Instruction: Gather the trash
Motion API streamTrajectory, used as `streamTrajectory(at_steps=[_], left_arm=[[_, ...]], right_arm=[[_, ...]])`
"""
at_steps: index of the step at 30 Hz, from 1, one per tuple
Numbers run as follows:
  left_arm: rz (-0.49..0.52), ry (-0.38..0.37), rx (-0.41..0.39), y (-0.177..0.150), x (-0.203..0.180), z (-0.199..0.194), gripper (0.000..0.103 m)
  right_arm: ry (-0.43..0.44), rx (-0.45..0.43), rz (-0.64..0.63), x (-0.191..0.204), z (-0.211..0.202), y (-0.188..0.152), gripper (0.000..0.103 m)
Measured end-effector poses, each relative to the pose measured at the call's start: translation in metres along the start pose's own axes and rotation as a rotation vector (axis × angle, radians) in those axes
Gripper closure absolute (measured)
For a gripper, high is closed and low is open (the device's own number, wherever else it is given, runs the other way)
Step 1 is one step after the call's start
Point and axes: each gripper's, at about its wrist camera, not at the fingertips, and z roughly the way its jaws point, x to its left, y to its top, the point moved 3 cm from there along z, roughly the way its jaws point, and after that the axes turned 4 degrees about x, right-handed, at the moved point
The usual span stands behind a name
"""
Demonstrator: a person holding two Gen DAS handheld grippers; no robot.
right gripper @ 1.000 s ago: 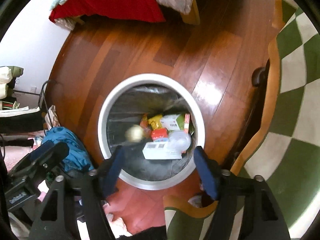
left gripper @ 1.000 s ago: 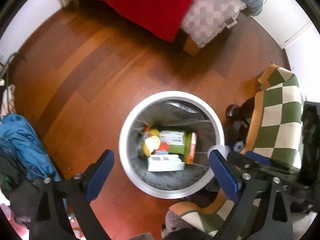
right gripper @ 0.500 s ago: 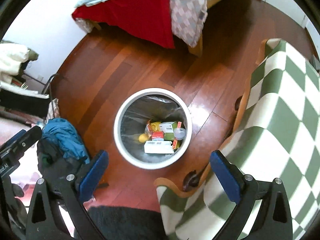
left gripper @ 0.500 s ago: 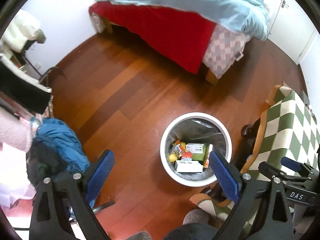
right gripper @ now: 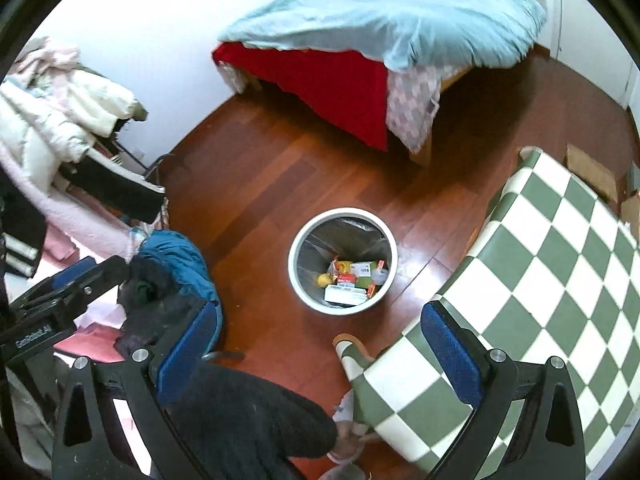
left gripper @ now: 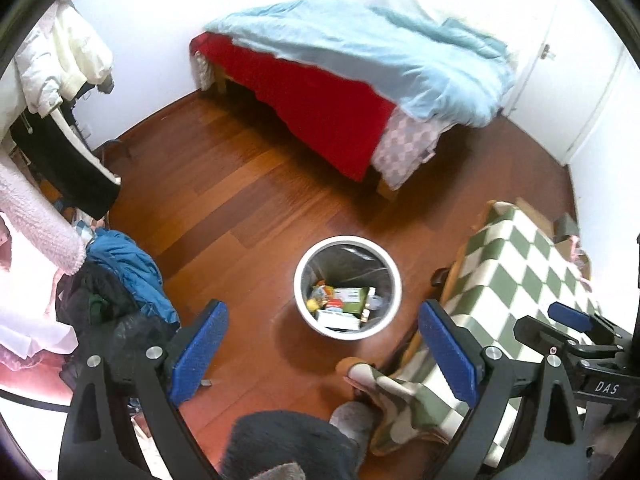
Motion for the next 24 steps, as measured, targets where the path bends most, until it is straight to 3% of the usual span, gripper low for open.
streamTrajectory(at_steps=[12, 24], left_arm=[[0.085, -0.179, -0.045, -0.022, -0.022, -0.093, 0.006], [0.086, -0.247, -0.103, -0.039, -0.020, -0.155, 0.006]], right_arm=[[0.090, -0.083, 0.014, 0.027, -0.120, -0.044, 0.000], [0.173, -0.068, -0.031, 0.058, -0.164, -0.070, 0.000]])
